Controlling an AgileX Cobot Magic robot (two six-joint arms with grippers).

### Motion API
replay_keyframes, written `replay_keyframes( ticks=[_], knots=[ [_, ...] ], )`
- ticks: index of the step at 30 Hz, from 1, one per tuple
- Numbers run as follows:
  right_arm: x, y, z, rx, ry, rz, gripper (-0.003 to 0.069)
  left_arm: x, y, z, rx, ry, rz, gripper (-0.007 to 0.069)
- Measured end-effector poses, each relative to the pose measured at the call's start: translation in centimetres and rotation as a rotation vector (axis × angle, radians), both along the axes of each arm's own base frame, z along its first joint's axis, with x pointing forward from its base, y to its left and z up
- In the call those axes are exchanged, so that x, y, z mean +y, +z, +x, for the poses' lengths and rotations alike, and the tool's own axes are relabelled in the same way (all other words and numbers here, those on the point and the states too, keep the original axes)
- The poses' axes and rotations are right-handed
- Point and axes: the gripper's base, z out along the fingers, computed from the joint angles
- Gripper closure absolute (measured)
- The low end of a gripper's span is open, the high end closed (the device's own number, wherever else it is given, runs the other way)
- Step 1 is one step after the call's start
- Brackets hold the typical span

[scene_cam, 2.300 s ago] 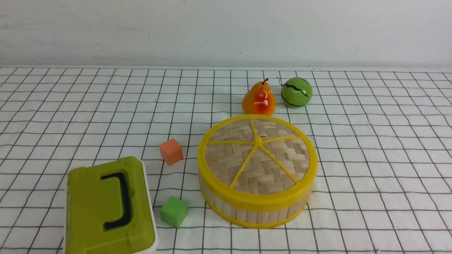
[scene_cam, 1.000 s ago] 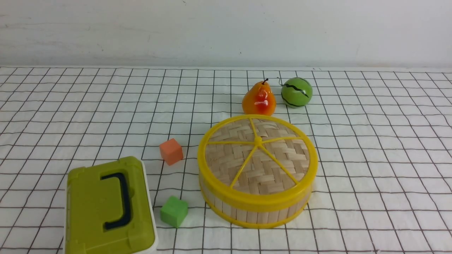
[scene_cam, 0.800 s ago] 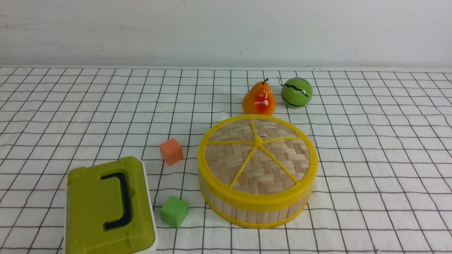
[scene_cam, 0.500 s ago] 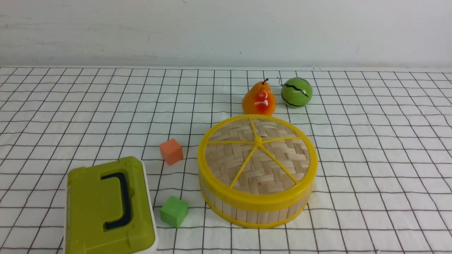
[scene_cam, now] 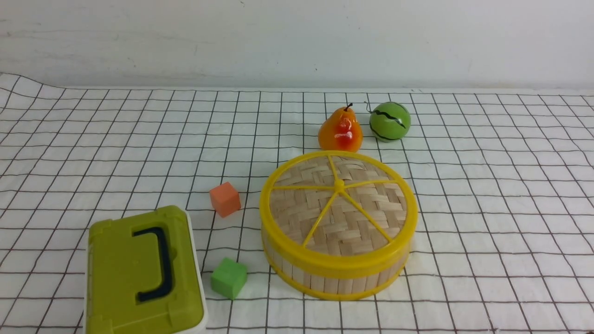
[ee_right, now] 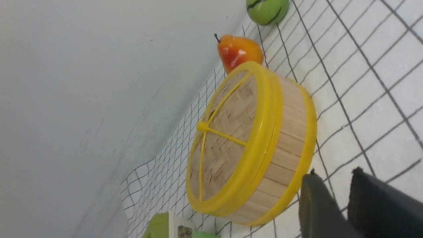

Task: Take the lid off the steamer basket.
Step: Use the right arm to lift the lid of the steamer

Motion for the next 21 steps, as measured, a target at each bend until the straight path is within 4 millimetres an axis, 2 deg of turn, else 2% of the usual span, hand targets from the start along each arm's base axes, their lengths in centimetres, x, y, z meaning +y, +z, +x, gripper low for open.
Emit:
replay_keyframes(
  ticks=[8, 9, 10, 12, 14, 15, 16, 19, 20, 21],
  knots=[
    [-0.3, 0.5, 0.1, -0.078, -0.021, -0.157, 0.0498, 0.0, 0.0, 0.0, 0.000, 0.000, 0.000, 0.0386],
    [-0.2, 1.5, 0.0, -0.126, -0.005, -0.240, 0.0501, 0.0, 0.0, 0.0, 0.000, 0.000, 0.000, 0.0386],
    [-0.2, 1.6, -0.1, -0.131, -0.006, -0.241, 0.0503, 0.0, 0.0, 0.0, 0.000, 0.000, 0.000, 0.0386],
    [-0.1, 4.9, -0.4, -0.239, 0.021, -0.423, 0.0548, 0.0, 0.0, 0.0, 0.000, 0.000, 0.000, 0.0386],
    [0.0, 6.4, -0.4, -0.265, 0.033, -0.491, 0.0577, 0.0, 0.0, 0.0, 0.000, 0.000, 0.000, 0.0386],
    [0.2, 9.2, -0.1, -0.291, 0.065, -0.603, 0.0636, 0.0, 0.0, 0.0, 0.000, 0.000, 0.000, 0.0386],
    [0.3, 10.8, 0.3, -0.294, 0.096, -0.670, 0.0663, 0.0, 0.0, 0.0, 0.000, 0.000, 0.000, 0.0386],
    [0.9, 14.8, 2.0, -0.268, 0.227, -0.846, 0.0682, 0.0, 0.0, 0.0, 0.000, 0.000, 0.000, 0.0386],
    [0.9, 15.2, 2.1, -0.269, 0.227, -0.846, 0.0682, 0.0, 0.0, 0.0, 0.000, 0.000, 0.000, 0.0386],
    [1.2, 16.7, 3.5, -0.228, 0.325, -0.929, 0.0683, 0.0, 0.0, 0.0, 0.000, 0.000, 0.000, 0.0386]
  ],
)
